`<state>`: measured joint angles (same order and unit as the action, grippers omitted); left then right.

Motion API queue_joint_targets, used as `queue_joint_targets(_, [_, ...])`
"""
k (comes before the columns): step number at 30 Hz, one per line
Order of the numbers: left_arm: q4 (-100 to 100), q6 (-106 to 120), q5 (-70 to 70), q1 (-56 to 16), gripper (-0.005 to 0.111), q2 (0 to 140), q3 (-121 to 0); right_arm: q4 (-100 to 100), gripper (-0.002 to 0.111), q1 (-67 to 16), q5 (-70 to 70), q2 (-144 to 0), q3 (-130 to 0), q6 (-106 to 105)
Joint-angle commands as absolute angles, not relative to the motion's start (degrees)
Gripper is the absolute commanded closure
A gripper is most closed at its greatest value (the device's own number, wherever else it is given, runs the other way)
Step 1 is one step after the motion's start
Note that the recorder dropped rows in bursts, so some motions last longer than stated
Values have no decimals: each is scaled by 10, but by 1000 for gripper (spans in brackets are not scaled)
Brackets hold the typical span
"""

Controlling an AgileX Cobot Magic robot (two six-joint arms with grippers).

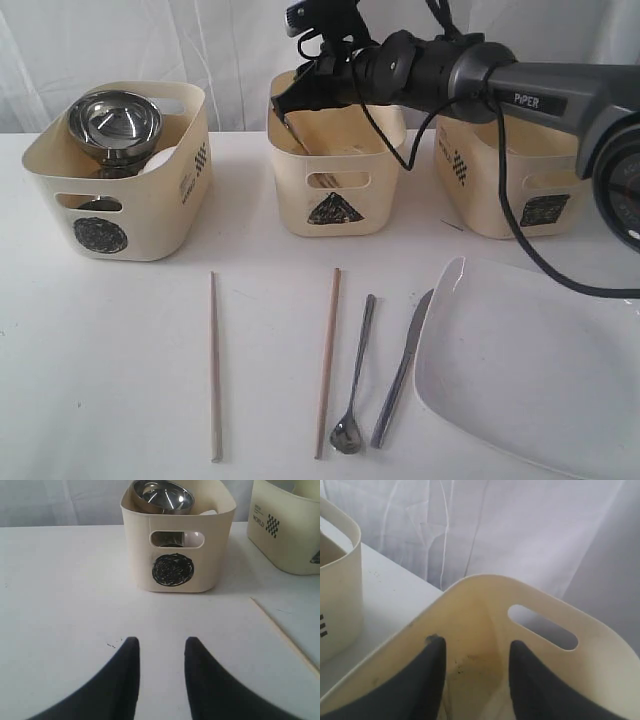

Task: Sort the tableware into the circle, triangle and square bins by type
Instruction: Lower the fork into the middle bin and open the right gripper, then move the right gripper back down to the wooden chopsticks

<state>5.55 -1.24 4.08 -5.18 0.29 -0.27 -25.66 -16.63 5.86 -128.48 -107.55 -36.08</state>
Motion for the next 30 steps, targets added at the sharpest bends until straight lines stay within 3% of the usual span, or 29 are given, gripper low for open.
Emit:
queue_joint_targets(1, [56, -13, 43, -53, 70, 0, 0, -259, 66, -159, 76, -1271, -1080, -354])
queue_joint_targets(7, [56, -13, 43, -53, 70, 0, 0, -255, 66, -159, 169, -1221, -1079, -343])
queue_joint_targets(19, [56, -13, 43, -53, 70, 0, 0, -16, 66, -218, 618, -1103, -1069, -191])
queue_joint_targets(25, [56, -13, 43, -53, 70, 0, 0, -77, 66, -285, 623, -1076, -993, -137])
queue_joint_targets(30, [56, -13, 43, -53, 70, 0, 0, -82, 66, -342, 529, -1096, -928, 0])
